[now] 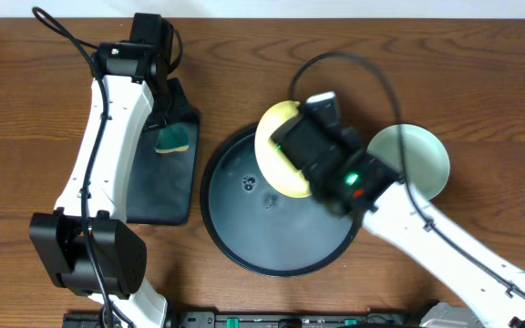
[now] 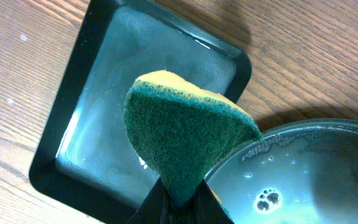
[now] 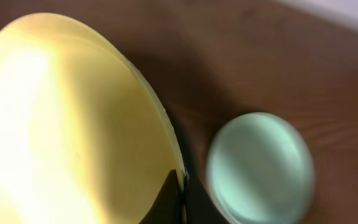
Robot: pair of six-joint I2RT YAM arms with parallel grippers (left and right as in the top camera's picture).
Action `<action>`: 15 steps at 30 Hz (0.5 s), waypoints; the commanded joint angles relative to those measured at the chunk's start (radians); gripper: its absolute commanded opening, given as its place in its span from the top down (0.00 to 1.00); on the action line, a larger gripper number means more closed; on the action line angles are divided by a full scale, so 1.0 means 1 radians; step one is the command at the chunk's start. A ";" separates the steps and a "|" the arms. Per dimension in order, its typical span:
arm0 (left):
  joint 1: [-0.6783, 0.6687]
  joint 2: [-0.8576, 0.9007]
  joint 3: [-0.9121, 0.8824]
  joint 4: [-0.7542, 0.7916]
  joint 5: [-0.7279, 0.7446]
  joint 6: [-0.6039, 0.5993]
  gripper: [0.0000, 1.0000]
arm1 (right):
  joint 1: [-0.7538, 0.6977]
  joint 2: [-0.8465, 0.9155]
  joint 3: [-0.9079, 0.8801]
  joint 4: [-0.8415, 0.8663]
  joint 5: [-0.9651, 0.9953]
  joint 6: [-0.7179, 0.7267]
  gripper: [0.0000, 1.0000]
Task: Clean dirty plates on tray and stack at the side
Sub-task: 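Carry the yellow plate with the right gripper onto the mint plate stack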
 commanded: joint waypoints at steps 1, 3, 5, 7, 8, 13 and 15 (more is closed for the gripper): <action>0.003 -0.009 0.006 -0.007 -0.013 0.017 0.93 | -0.134 -0.033 -0.002 0.021 -0.396 -0.039 0.99; 0.003 -0.010 0.006 -0.009 -0.013 0.017 0.93 | -0.217 -0.038 -0.002 0.024 -0.522 -0.038 0.99; 0.003 -0.009 0.006 -0.011 -0.013 0.017 0.93 | -0.307 -0.040 -0.002 0.018 -0.632 -0.041 0.99; 0.003 -0.009 0.006 -0.011 -0.013 0.017 0.92 | -0.402 -0.040 -0.002 0.005 -0.711 -0.072 0.99; 0.003 -0.009 0.006 -0.011 -0.013 0.018 0.92 | -0.454 -0.040 -0.002 -0.005 -0.732 -0.090 0.99; 0.003 -0.009 0.006 -0.011 -0.013 0.017 0.92 | -0.680 -0.037 -0.003 -0.065 -0.713 -0.124 0.99; 0.003 -0.009 0.006 -0.011 -0.013 0.017 0.93 | -0.748 -0.037 -0.010 -0.084 -0.673 -0.123 0.99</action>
